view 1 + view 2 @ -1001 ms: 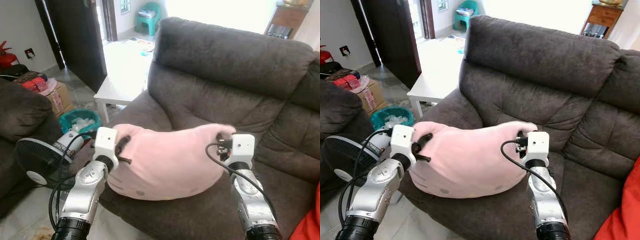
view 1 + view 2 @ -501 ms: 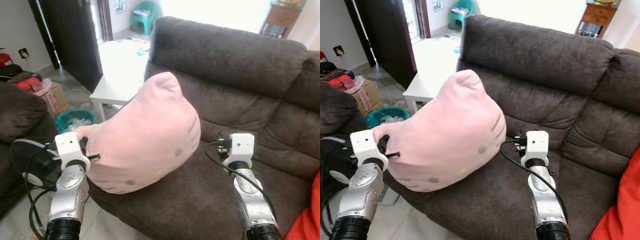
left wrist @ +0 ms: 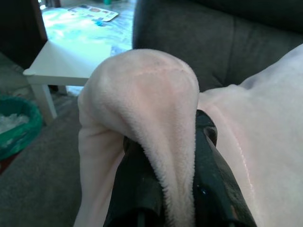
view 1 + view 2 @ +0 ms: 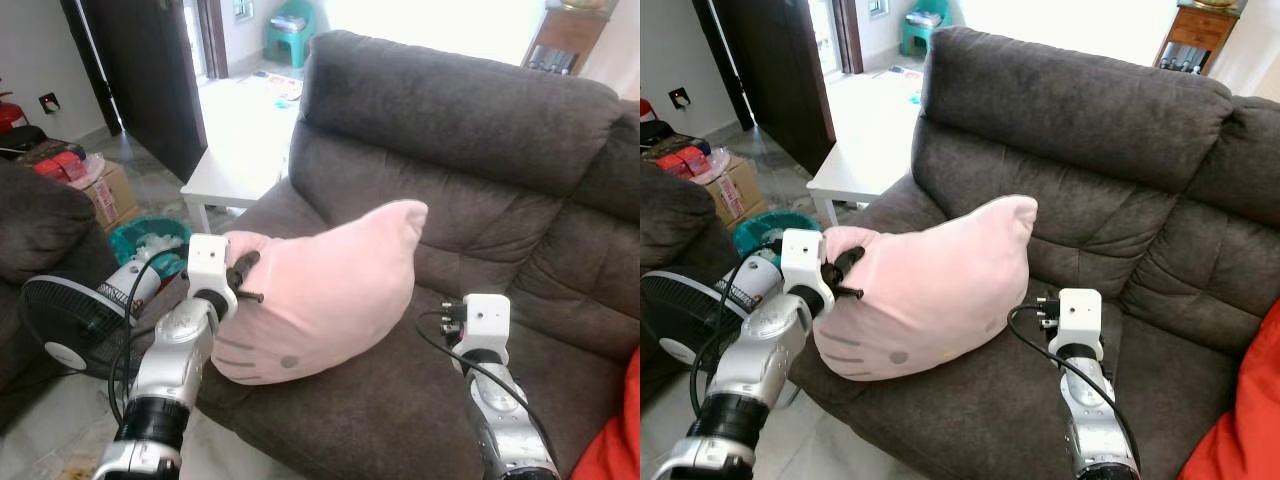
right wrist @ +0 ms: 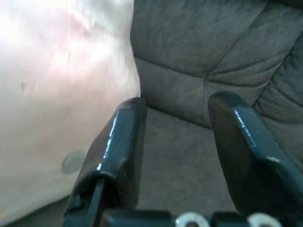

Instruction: Move the pillow to the sofa from floor

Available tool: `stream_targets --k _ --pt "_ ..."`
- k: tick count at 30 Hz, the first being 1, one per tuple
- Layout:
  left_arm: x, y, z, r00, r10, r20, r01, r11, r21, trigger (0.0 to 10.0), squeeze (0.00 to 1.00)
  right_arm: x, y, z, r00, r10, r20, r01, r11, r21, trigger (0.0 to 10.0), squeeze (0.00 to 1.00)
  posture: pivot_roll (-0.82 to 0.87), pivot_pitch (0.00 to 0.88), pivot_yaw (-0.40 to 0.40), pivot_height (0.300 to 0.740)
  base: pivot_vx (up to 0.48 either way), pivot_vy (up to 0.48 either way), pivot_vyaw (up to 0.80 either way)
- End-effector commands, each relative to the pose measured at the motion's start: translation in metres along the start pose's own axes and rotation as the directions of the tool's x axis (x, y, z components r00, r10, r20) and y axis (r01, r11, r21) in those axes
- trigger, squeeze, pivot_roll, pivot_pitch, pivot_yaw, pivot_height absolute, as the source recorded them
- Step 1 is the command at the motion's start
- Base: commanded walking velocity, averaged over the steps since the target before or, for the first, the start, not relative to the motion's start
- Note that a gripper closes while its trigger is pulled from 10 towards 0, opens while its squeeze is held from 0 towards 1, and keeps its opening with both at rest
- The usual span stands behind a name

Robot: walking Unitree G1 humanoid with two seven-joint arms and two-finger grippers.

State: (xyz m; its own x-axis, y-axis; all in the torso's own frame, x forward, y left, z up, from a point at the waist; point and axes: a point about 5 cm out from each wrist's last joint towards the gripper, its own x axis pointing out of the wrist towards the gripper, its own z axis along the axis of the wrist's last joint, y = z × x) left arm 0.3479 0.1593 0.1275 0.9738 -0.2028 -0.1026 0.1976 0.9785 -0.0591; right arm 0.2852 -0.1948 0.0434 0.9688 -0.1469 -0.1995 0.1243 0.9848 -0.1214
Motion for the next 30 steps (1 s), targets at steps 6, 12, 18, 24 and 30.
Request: stream_targets --k 6,12,18,24,30 --pt "0.032 0.009 0.055 0.982 0.152 0.116 -0.126 0.97 -0.21 10.0 0.0 -0.003 0.001 -0.013 0.999 -0.011 -0.033 0.011 1.0 0.008 10.0 0.0 0.15 0.014 -0.081 0.74 0.0 0.0 0.0" --pt "0.033 0.03 0.053 0.926 0.373 0.053 -0.29 0.796 -0.531 10.0 0.0 -0.005 0.001 -0.017 0.999 -0.013 -0.038 0.014 1.0 0.014 10.0 0.0 0.14 0.013 -0.081 0.74 0.0 0.0 0.0" --pt "0.026 0.028 0.017 0.962 0.268 -0.047 -0.261 0.864 -0.43 10.0 0.0 -0.007 0.0 -0.022 0.999 -0.016 -0.048 0.017 1.0 0.008 10.0 0.0 0.15 0.021 -0.084 0.74 0.0 0.0 0.0" --pt "0.001 0.019 -0.026 0.989 0.074 -0.126 -0.107 0.954 -0.279 10.0 0.0 -0.009 0.001 -0.026 0.998 -0.009 -0.064 0.009 1.0 0.001 10.0 0.0 0.15 0.029 -0.087 0.74 0.0 0.0 0.0" --pt "-0.018 0.019 -0.054 0.97 0.017 -0.244 -0.084 0.96 -0.266 10.0 0.0 -0.009 0.003 -0.028 0.998 -0.005 -0.068 0.005 1.0 0.001 10.0 0.0 0.15 0.031 -0.087 0.74 0.0 0.0 0.0"
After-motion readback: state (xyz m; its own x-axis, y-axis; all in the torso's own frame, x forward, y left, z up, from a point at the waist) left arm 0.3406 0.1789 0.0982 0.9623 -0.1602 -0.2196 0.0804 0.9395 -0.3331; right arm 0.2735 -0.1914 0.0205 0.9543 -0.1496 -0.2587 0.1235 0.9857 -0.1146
